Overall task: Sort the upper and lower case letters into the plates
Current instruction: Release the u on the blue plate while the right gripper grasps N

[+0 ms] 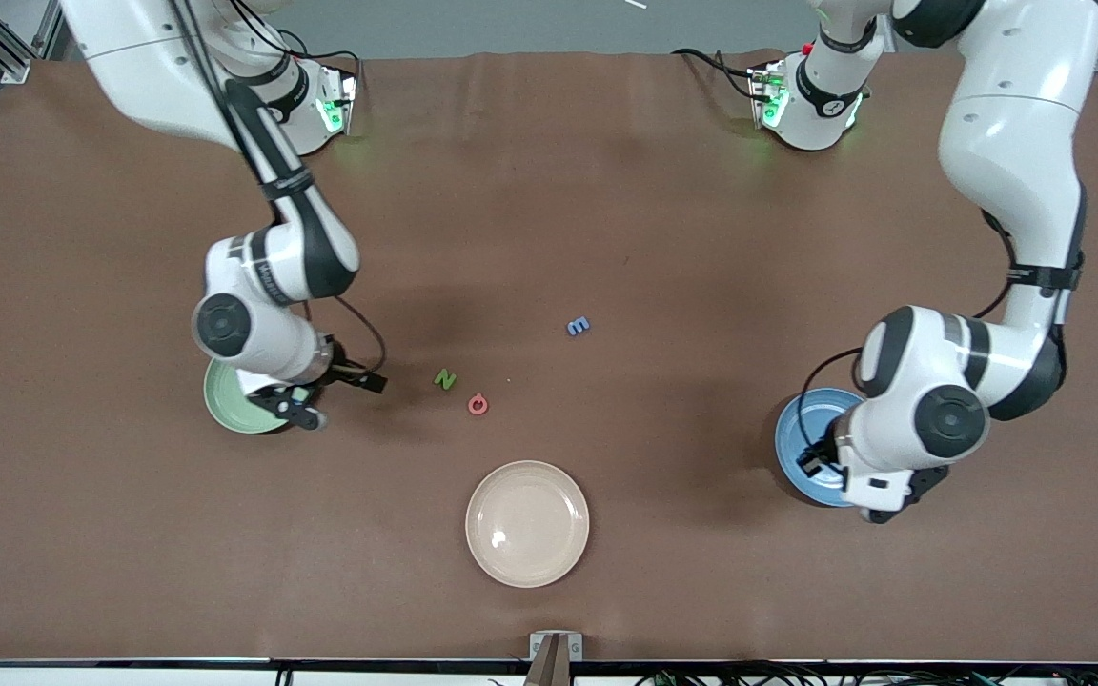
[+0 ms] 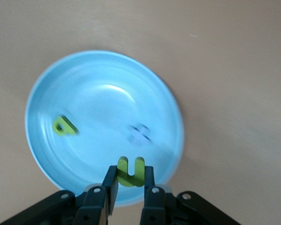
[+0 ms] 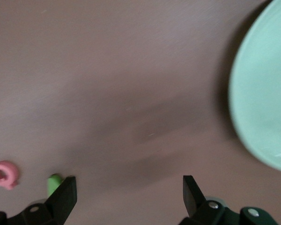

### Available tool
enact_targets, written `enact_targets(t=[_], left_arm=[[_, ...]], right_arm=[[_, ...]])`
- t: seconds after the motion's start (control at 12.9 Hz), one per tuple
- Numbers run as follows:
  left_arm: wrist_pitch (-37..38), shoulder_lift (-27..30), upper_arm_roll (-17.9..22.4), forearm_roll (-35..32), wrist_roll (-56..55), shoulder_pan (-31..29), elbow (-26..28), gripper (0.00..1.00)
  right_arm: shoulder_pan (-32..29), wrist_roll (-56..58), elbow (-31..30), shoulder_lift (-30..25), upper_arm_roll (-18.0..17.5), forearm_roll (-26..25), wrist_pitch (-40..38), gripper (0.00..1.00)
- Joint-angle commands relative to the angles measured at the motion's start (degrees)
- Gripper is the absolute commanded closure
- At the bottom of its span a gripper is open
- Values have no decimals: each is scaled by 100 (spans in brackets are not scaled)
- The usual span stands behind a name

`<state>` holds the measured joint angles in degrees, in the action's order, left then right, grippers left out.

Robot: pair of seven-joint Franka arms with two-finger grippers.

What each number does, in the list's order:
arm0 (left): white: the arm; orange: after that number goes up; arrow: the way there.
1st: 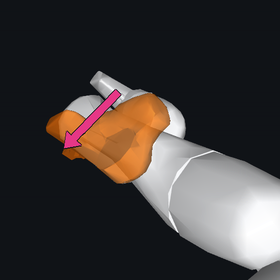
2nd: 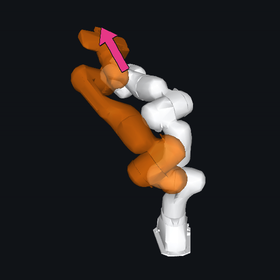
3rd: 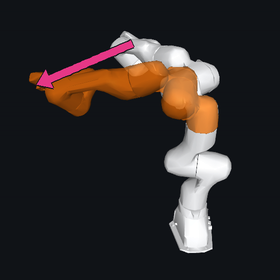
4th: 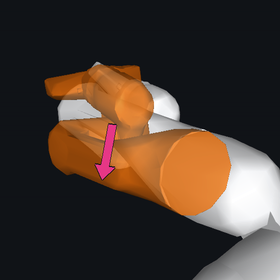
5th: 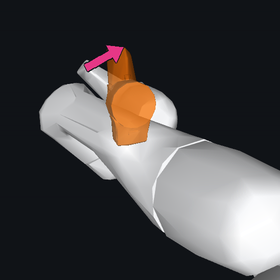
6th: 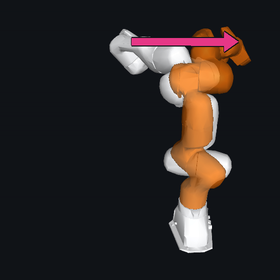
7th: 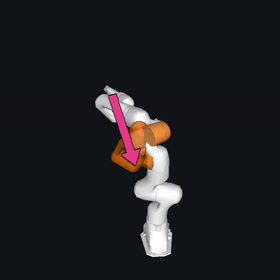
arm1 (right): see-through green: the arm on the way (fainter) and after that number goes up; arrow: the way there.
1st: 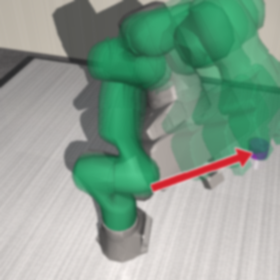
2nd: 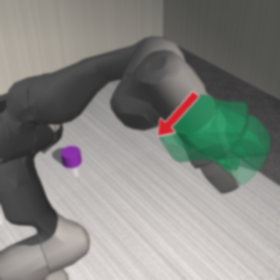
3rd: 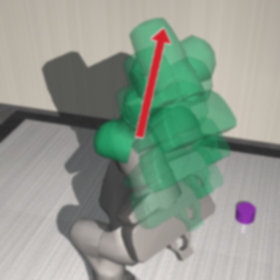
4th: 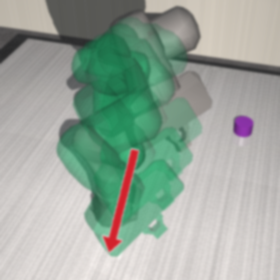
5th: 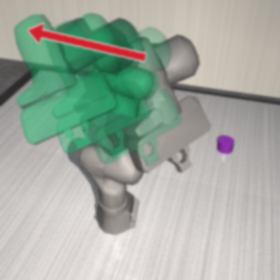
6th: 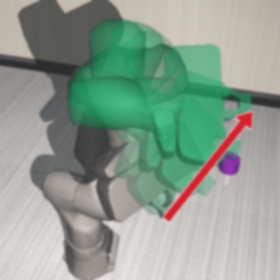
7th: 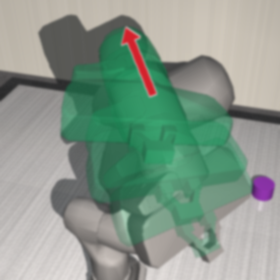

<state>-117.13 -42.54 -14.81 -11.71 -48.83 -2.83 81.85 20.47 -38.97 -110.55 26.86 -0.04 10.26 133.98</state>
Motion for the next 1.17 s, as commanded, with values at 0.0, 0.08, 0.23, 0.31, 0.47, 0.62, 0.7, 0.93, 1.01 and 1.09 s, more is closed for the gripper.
enact_targets(t=[0.0, 0.08, 0.23, 0.31, 0.47, 0.62, 0.7, 0.93, 1.01, 1.09], left_arm=[[-433, 97, -39, -42, 4, -138, 603, 99], [-468, 79, -30, -42, 74, -269, 674, 94], [-460, 62, -39, -42, 75, -332, 684, 29], [-434, 88, -39, -33, 40, -324, 684, 1], [-355, 149, -83, -33, -39, -254, 684, 0], [-328, 184, -310, 2, -231, -218, 736, 0], [-337, 193, -503, 37, -659, -218, 771, 0], [-502, 167, -1040, 3, -2004, 35, 1208, 1], [-826, 158, -1032, -33, -2365, 272, 1446, 1], [-1012, 176, -1032, -42, -2725, 439, 1561, 2]], right_arm=[[413, -602, -37, 266, 66, 116, 610, 0], [509, -734, -28, 363, 66, 116, 838, 0], [668, -919, 42, 539, 66, 125, 1016, 4], [773, -1111, 164, 662, 66, 125, 1017, 5], [1019, -1533, 454, 952, 83, 64, 1017, 9], [1046, -1570, 499, 1014, 83, 46, 1025, 19], [1046, -1570, 499, 1014, 83, 46, 1025, 25], [1073, -1544, 499, 1014, 101, 2, 990, 45], [1038, -1544, 499, 1014, 110, -76, 990, 46], [1012, -1544, 499, 1023, 110, -173, 990, 46]])
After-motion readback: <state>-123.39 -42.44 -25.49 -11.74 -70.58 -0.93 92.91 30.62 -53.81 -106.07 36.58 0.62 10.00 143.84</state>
